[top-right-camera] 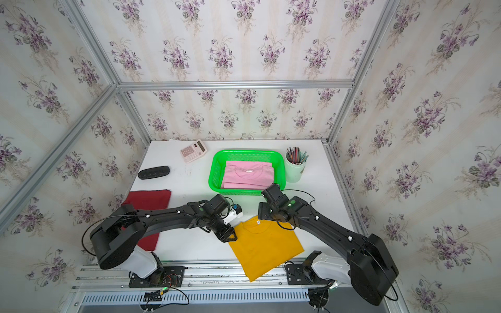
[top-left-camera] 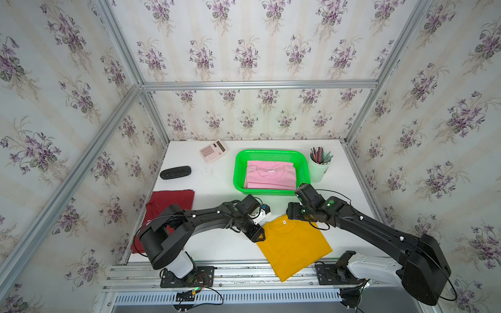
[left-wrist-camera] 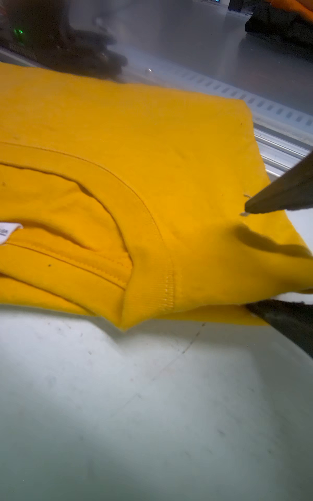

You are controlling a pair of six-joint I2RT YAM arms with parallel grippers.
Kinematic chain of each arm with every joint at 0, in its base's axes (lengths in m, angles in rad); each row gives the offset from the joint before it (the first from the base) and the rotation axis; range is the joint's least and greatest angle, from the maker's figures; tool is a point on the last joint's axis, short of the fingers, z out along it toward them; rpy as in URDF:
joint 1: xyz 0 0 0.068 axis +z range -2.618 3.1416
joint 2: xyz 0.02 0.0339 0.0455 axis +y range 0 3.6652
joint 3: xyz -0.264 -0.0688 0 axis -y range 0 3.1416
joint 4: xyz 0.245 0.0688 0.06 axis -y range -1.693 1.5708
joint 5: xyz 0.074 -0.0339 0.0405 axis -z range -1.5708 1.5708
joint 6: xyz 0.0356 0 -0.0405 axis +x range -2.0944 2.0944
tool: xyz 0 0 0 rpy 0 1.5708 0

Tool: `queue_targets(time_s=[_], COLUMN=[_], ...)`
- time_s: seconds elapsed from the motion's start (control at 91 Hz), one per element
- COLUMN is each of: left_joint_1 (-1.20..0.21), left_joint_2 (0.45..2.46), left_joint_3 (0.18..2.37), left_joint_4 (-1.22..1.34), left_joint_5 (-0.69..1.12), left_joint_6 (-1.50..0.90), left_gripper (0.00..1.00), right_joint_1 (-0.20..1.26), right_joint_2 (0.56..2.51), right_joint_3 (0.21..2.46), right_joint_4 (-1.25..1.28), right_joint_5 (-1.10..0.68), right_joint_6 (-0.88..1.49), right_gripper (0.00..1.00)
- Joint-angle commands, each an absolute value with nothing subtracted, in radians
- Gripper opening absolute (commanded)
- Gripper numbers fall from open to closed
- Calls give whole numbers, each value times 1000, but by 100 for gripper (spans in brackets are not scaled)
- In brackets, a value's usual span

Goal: Put the folded t-shirts into the basket
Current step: Pick up the T-shirt from the center of the board.

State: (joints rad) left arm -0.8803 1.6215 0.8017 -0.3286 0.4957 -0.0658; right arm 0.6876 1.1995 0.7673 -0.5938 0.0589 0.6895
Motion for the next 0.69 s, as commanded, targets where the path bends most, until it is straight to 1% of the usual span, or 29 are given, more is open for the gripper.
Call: queue_targets(time_s=[0.0, 0.033, 0.077, 0.099, 0.253, 0.319, 0.429, 0.527, 0.593, 0.659, 0.681], left_joint_1=[-882, -882, -882, -882, -885, -899, -971, -1036, -1067, -1099, -1112], left_joint_2=[1659, 1668, 1674, 1675, 1649, 1619, 1540, 1484, 1463, 1452, 1451], left_joint_3=[827, 838, 847, 850, 866, 868, 869, 873, 880, 891, 897], left_joint_4=[-374, -382, -388, -390, -392, -393, -390, -377, -379, -394, -401], left_joint_5=[516, 514, 504, 501, 454, 411, 236, 82, 15, -35, -50], left_joint_6=[-21, -14, -8, -4, 8, 24, 106, 185, 242, 306, 327], left_gripper=[29, 23, 9, 0, 0, 0, 0, 0, 0, 0, 0], right_joint_1=[670, 667, 663, 661, 635, 614, 593, 587, 568, 553, 522], right_joint_2=[1200, 1200, 1201, 1203, 1238, 1253, 1249, 1238, 1248, 1274, 1285], right_joint_3=[769, 770, 770, 771, 772, 780, 816, 830, 828, 824, 824], right_joint_4=[-557, -550, -544, -544, -562, -577, -575, -579, -588, -591, -590], right_joint_5=[78, 76, 73, 71, 68, 38, -77, -56, -37, -60, -70], right_joint_6=[762, 763, 764, 763, 784, 798, 829, 874, 898, 909, 908], right_gripper=[84, 84, 84, 84, 84, 84, 83, 82, 81, 80, 80])
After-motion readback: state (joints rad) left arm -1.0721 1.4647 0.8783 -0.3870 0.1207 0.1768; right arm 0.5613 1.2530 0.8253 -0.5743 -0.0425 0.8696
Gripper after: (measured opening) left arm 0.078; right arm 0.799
